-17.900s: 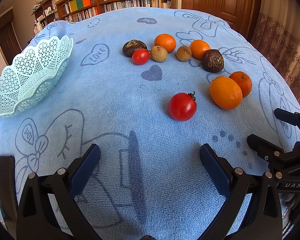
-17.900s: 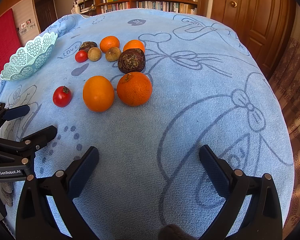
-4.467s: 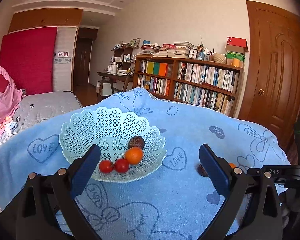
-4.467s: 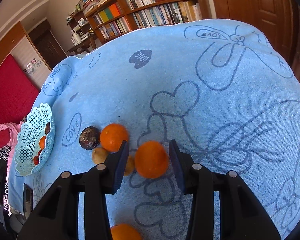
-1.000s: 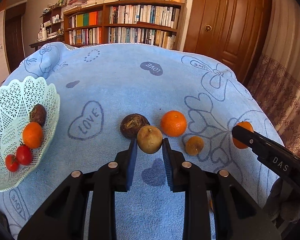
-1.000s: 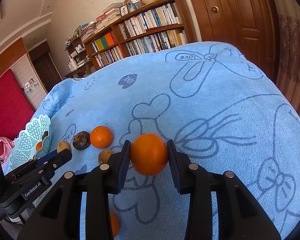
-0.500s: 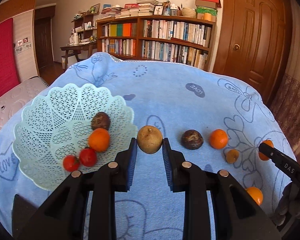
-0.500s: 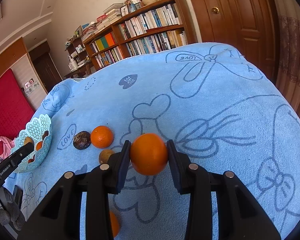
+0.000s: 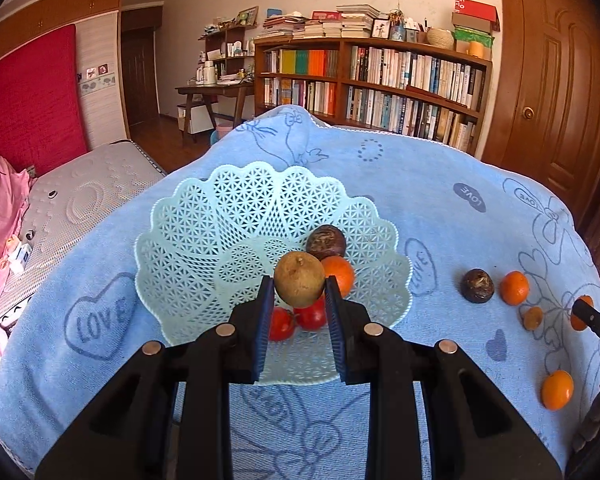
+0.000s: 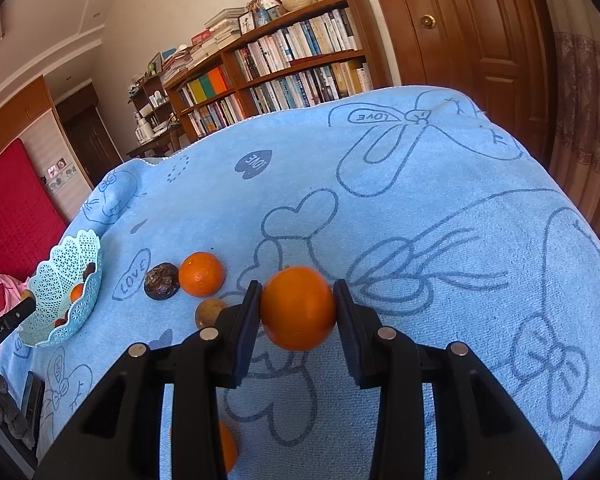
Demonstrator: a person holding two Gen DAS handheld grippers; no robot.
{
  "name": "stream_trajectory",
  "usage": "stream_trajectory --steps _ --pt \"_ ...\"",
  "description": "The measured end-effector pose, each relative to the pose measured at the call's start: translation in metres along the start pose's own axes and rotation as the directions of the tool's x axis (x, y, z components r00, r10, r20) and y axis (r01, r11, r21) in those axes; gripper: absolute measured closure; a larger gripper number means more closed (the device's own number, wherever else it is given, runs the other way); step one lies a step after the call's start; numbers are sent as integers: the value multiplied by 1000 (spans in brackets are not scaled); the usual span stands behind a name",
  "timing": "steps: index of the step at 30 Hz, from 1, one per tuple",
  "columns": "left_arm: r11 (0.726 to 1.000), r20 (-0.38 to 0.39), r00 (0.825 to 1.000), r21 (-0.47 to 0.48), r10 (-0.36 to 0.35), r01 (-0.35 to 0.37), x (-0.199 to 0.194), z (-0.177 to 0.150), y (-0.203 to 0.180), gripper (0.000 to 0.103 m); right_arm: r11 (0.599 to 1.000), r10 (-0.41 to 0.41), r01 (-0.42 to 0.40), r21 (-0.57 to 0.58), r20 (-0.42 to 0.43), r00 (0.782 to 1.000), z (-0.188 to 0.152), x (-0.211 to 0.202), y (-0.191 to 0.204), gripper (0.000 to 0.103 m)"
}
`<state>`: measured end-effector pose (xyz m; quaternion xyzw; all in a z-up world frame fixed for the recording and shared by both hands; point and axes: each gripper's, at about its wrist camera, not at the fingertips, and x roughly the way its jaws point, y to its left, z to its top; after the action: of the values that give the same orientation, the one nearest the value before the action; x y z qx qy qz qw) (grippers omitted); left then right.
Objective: Organize fruits
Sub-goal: 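Carry the tan fruit into the mint basket and open the left tool, then carry the held orange into the basket and open the right tool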
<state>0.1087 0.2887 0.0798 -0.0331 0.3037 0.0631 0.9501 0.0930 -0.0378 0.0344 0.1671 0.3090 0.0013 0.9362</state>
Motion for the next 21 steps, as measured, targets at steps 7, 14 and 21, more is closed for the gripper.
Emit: stream_trajectory --steps 7,14,21 --pt "998 13 999 -58 32 -32 -10 3 24 37 1000 -1 1 -3 2 1000 0 -1 0 66" --pt "995 54 998 -89 46 -41 -28 7 44 33 1000 -2 2 -14 16 1000 0 -4 0 66" --pt "996 80 997 -84 23 -16 -44 7 55 31 999 19 -18 -28 21 1000 0 -10 5 66"
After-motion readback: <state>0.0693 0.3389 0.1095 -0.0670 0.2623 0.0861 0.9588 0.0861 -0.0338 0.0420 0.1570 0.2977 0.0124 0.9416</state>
